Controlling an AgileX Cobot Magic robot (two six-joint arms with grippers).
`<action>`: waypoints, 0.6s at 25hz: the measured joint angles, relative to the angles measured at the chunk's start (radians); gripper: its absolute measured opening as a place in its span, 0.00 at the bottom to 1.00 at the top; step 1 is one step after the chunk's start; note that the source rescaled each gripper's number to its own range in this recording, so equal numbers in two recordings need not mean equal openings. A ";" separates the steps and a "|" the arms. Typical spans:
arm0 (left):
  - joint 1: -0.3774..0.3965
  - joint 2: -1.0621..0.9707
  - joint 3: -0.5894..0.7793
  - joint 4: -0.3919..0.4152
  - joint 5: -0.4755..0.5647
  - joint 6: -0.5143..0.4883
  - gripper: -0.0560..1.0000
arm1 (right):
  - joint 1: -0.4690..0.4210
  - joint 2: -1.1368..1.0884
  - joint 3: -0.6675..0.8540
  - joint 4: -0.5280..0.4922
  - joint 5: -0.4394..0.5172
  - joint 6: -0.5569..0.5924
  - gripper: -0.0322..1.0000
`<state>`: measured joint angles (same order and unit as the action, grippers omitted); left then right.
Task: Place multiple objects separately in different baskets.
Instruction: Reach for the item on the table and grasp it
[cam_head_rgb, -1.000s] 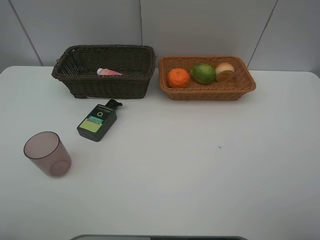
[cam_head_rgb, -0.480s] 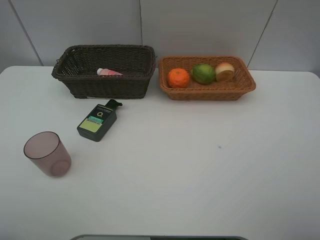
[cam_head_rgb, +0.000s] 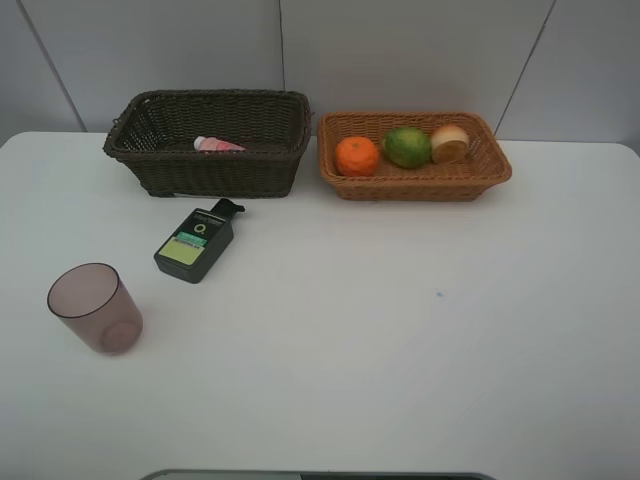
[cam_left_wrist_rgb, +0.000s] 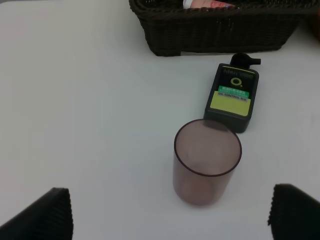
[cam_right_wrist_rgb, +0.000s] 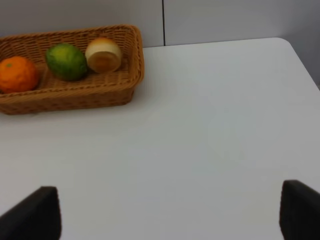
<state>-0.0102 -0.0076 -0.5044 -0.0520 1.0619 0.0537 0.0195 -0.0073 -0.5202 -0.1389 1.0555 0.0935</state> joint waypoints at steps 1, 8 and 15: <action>0.000 0.000 0.000 0.000 0.000 0.000 1.00 | 0.000 0.000 0.000 0.000 0.000 0.000 0.93; 0.000 0.000 0.000 0.000 0.000 0.000 1.00 | 0.000 0.000 0.000 0.000 0.000 0.000 0.93; 0.000 0.000 0.000 0.000 0.000 0.000 1.00 | 0.000 0.000 0.000 0.000 0.000 0.000 0.93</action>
<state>-0.0102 -0.0076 -0.5044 -0.0520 1.0619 0.0537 0.0195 -0.0073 -0.5202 -0.1389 1.0555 0.0935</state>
